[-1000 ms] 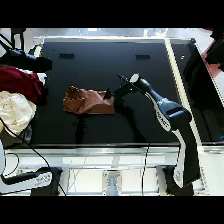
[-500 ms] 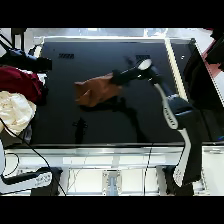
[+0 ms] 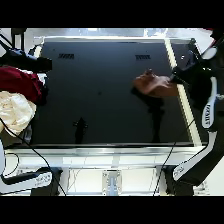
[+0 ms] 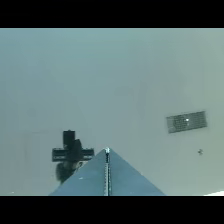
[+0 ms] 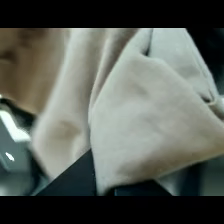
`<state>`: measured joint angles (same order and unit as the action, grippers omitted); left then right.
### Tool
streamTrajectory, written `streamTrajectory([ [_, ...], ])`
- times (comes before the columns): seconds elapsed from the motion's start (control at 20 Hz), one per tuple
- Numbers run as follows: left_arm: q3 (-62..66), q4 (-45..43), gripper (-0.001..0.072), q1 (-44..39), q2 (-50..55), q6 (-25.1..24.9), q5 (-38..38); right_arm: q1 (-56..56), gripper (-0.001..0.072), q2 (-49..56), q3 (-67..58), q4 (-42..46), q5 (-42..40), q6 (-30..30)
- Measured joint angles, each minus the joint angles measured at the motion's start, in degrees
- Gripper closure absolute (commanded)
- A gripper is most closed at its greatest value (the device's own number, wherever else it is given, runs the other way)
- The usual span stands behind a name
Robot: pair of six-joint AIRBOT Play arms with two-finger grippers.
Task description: Fold the shirts.
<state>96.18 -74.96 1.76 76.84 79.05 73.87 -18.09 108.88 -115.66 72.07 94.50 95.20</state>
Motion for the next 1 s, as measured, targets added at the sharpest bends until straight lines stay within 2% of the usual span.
streamTrajectory([
  [0.25, 0.0, 1.9, 0.0683, 0.0, 0.0, 0.2, 0.2, -8.7, 0.0694, -4.4, 4.1, 12.1, 8.3, 0.2],
  [0.6, 0.0, 3.2, 0.0683, -0.1, 0.0, 0.2, 0.4, -17.2, 0.0696, -17.0, 6.7, 19.0, 10.8, 0.2],
  [0.8, 0.0, 3.5, 0.0683, -0.7, 0.0, 0.2, 0.4, -19.1, 0.0692, -24.4, 18.4, 22.6, 10.9, 0.1],
  [0.85, 0.0, 3.6, 0.0683, -0.8, 0.0, 0.2, 0.4, -19.2, 0.0646, -25.7, 22.7, 22.9, 11.0, 0.1],
  [0.9, 0.0, 3.6, 0.0683, -0.9, 0.0, 0.2, 0.4, -19.4, 0.0399, -27.1, 27.6, 23.1, 11.0, 0.1],
  [0.95, 0.0, 3.6, 0.0683, -1.0, 0.0, 0.2, 0.4, -19.5, 0.0196, -28.2, 31.8, 23.1, 11.1, 0.1],
  [1.0, 0.0, 3.7, 0.0683, -1.0, 0.0, 0.0, 0.4, -19.6, 0.0174, -29.4, 35.7, 23.1, 11.1, 0.0],
])
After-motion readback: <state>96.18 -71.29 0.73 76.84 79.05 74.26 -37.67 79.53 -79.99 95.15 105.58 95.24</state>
